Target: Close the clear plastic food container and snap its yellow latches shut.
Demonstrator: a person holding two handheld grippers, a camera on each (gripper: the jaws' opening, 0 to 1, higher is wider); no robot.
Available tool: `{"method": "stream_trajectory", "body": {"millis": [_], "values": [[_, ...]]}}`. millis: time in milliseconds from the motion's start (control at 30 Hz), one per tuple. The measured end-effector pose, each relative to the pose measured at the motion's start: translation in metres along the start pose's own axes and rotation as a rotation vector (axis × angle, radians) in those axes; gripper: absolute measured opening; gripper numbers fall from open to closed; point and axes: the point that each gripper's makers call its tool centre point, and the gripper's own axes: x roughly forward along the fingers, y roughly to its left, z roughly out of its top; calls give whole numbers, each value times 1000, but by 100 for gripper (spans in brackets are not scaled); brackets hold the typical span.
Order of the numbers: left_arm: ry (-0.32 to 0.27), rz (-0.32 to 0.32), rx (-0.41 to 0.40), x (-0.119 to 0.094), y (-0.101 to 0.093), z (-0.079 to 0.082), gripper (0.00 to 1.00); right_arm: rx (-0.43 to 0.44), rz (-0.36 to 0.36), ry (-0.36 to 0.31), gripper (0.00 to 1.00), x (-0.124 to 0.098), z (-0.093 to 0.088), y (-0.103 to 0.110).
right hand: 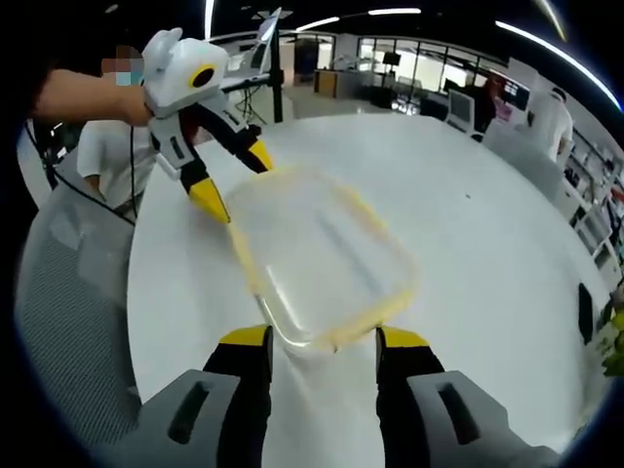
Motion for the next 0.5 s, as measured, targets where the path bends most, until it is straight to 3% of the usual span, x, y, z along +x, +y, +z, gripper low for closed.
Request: {"method": "stream_trajectory", "body": {"millis": [333, 500], "values": [[2, 3, -17, 0, 1, -1, 38, 10, -4, -3, 40, 1, 0, 0], [-5, 11, -25, -1, -2, 0, 45, 36, -12, -15, 43, -1, 2, 2]]}}
